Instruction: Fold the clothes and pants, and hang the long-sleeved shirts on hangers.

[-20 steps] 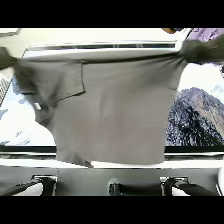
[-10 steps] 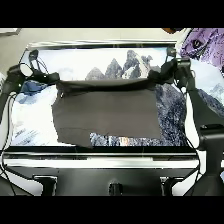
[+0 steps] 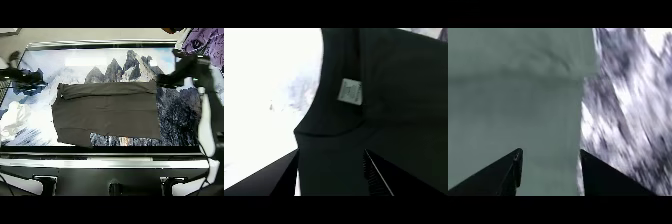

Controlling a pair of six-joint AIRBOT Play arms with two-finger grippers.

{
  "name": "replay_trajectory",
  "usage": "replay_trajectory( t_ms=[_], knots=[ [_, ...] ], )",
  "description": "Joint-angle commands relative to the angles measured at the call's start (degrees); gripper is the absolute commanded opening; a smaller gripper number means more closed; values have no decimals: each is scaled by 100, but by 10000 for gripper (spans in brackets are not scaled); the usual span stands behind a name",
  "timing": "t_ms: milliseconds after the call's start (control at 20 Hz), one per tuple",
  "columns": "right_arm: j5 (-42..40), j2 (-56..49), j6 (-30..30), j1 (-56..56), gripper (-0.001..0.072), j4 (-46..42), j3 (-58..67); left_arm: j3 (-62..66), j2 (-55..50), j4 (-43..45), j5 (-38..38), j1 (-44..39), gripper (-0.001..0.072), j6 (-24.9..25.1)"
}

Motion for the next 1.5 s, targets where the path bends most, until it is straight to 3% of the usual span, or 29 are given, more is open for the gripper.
replay_trajectory(
  t_ms=[0,150,400,1000,1100,1150,1200,1250,1450],
  knots=[
    [-286,1104,-793,-914,431,946,-1453,-763,887,-129,-597,796,453,7],
    [-251,2028,-979,-1687,498,1235,-3644,-2361,1899,-275,-509,1307,453,4],
    [129,2356,-1602,-1875,498,2011,-5740,-3886,2741,-254,-286,1506,453,11],
    [1117,1814,-2415,-1873,474,3274,-6524,-3967,2721,-258,-417,1497,458,4],
    [1062,1735,-2441,-1873,347,3274,-6524,-4054,2708,-319,-354,1541,577,63],
    [1016,1733,-2452,-1875,269,3268,-6524,-4170,2708,-553,-227,1598,587,367],
    [977,1738,-2455,-1875,125,3268,-6522,-4336,2708,-896,-55,1685,588,682],
    [973,1738,-2450,-1875,29,3268,-6522,-4579,2708,-1283,184,1794,588,975],
    [850,1738,-2437,-1875,32,3272,-6522,-5633,2695,-2157,1040,1945,588,1836]
  ],
)
